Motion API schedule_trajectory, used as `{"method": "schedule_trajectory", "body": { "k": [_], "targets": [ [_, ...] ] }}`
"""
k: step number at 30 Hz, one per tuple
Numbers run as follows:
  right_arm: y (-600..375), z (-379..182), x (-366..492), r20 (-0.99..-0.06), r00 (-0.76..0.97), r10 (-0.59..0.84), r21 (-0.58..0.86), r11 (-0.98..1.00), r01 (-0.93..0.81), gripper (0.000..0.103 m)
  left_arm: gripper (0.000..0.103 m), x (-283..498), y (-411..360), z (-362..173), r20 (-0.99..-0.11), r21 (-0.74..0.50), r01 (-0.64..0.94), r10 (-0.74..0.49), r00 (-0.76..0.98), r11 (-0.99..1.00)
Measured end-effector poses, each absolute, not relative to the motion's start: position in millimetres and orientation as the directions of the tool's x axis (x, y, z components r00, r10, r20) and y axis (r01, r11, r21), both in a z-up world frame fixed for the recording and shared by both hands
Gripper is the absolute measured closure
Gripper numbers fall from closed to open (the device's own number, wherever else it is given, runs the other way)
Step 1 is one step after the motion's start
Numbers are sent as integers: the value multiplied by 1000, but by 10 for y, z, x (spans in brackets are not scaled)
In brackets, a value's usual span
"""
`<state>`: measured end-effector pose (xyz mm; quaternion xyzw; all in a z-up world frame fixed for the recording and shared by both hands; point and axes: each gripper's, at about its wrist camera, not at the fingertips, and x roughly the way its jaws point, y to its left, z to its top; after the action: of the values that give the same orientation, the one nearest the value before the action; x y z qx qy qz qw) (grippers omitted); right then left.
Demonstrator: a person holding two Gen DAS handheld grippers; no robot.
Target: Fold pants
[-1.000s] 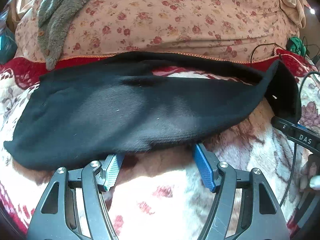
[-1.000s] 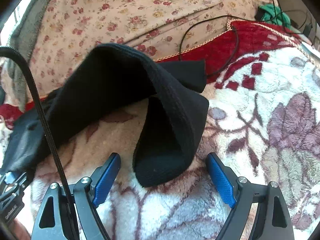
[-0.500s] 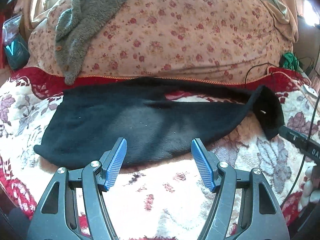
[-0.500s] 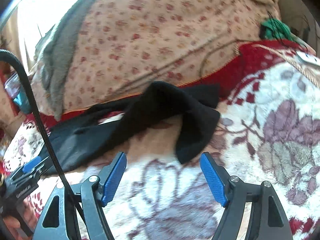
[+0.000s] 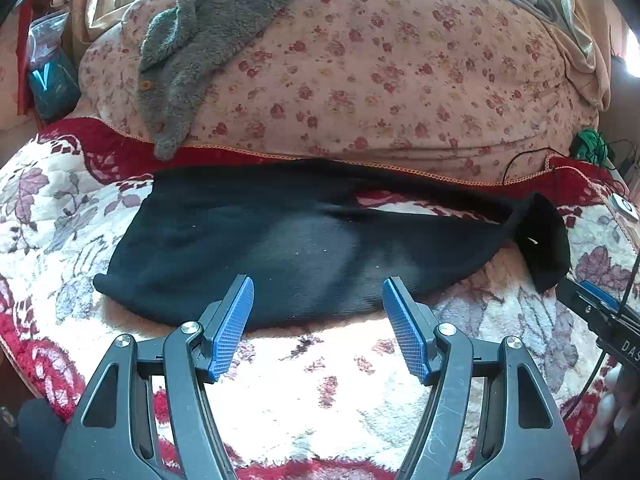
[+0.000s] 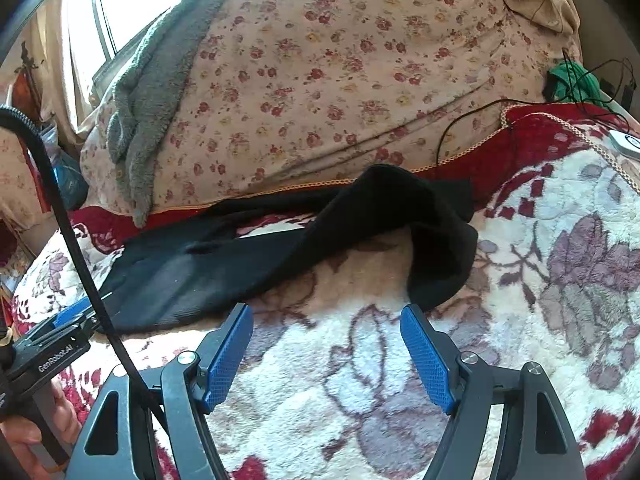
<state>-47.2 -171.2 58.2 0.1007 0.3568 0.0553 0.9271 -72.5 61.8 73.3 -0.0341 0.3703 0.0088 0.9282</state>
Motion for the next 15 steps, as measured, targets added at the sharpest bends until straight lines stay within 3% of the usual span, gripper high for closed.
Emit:
{"method": "schedule_trajectory", "body": {
  "k": [15],
  "targets": [
    [-1592, 502, -470, -675, 709, 205, 244, 969, -48, 28, 35, -742, 901, 658, -699, -56, -110, 39, 714, 992]
  ]
}}
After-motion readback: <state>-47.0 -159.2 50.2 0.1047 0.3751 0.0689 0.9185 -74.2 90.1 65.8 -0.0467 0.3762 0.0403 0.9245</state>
